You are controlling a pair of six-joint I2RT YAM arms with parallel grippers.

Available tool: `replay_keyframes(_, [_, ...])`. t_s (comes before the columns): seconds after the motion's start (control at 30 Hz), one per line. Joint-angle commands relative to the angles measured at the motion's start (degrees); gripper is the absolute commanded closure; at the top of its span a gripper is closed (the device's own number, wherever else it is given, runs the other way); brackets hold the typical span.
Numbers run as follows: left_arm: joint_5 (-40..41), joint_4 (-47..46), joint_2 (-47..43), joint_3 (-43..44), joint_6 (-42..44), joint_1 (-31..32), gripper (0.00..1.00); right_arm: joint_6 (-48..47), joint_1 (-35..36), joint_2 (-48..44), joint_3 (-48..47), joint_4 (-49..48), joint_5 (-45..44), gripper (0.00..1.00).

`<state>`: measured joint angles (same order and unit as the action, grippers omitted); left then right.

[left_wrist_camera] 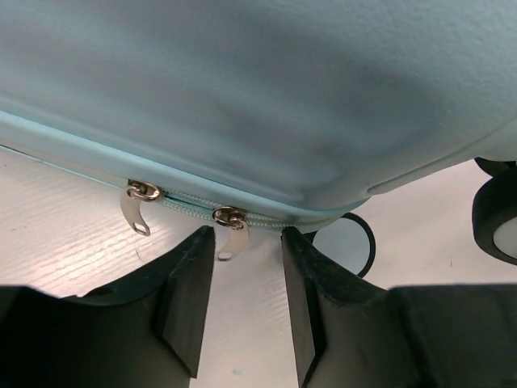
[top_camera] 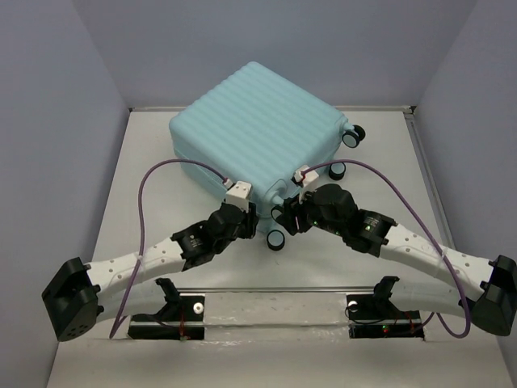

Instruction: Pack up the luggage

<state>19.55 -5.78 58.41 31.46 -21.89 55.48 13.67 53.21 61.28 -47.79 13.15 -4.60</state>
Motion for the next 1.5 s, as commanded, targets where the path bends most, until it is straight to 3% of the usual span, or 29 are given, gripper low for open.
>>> replay_keyframes(0.0, [3.7,-1.7,4.5,4.3,3.1,0.3,0.54,0.3,-0.6,-1.7,0.2,4.5,-0.4,0.93])
replay_keyframes(0.17, [6.8,-1.4,6.6,4.9,2.8,0.2,0.66,0.3,-0.6,-2.4,0.4,4.5,0.3,0.93])
replay_keyframes(0.3, [10.5,0.0,7.8,6.0,1.9,0.2,0.94,0.7,-0.6,-3.4,1.4,4.5,0.4,0.93])
replay_keyframes(0.47, [20.3,8.3,9.0,6.9,-3.8,-1.3,0.94,1.4,-0.6,-5.4,3.9,5.2,0.3,0.93])
replay_keyframes(0.6, [17.0,7.7,6.4,4.6,-7.1,-7.3,0.94,2.1,-0.6,-6.4,5.4,7.5,-2.0,0.93])
replay_keyframes(0.7, [15.7,8.9,3.6,2.9,-10.4,-15.2,0.94,3.3,-0.6,-7.5,5.8,9.4,-3.7,0.93])
replay_keyframes(0.8, [12.6,7.1,-3.5,0.0,-11.8,-19.7,0.94,3.4,-0.6,-8.1,5.7,9.7,-3.6,0.93])
replay_keyframes(0.9, [9.9,4.4,-8.4,-0.4,-12.3,-19.9,0.93,2.5,-0.6,-6.6,4.7,9.3,0.5,0.93])
replay_keyframes(0.93, [7.7,4.3,-10.3,-0.5,-12.4,-19.9,0.71,2.4,-0.6,-5.7,4.6,7.6,2.4,0.93])
replay_keyframes(1.0, [6.1,5.5,-16.6,0.4,-12.6,-19.9,0.46,2.2,0.5,-2.9,4.9,4.2,8.2,0.93])
replay_keyframes(1.03, [5.3,5.8,-20.9,2.1,-12.7,-19.8,0.24,2.1,2.8,-1.8,4.6,1.7,8.5,0.93])
replay_keyframes(1.07, [4.8,8.3,-23.1,3.0,-12.5,-19.9,0.11,2.1,4.3,0.6,4.1,1.2,7.2,0.93])
replay_keyframes(1.1, [3.2,9.7,-26.3,4.9,-11.9,-19.8,0.01,2.0,6.9,2.6,2.4,0.5,5.8,0.93])
replay_keyframes(1.17, [1.6,11.5,-28.6,7.0,-11.6,-19.9,0.01,1.5,8.5,3.8,0.4,0.2,2.9,0.93])
replay_keyframes(1.2, [-0.5,12.3,-29.3,8.0,-11.4,-19.8,0.01,1.5,9.1,4.0,-0.5,0.2,2.1,0.91])
replay_keyframes(1.23, [-1.4,13.9,-30.5,9.8,-11.2,-19.9,0.01,1.5,9.6,3.3,-2.2,0.2,0.0,0.72])
replay_keyframes(1.27, [-2.5,14.4,-31.2,10.5,-11.0,-19.9,0.01,1.5,9.6,3.3,-2.9,0.4,-0.1,0.72])
replay_keyframes(1.3, [-3.9,14.7,-31.7,11.1,-10.6,-19.9,0.01,2.0,9.6,1.6,-3.4,0.6,-2.4,0.46])
replay_keyframes(1.33, [-6.6,14.8,-32.9,11.9,-9.8,-19.9,0.01,2.1,9.6,0.4,-4.8,2.2,-3.6,0.33])
replay_keyframes(1.37, [-7.7,15.1,-33.6,12.3,-9.7,-19.9,0.01,2.1,9.6,-0.9,-5.7,3.4,-6.3,0.01])
replay_keyframes(1.47, [-11.5,15.9,-35.6,14.1,-8.4,-19.8,0.01,1.9,9.6,-6.5,-9.6,8.6,-10.0,0.00])
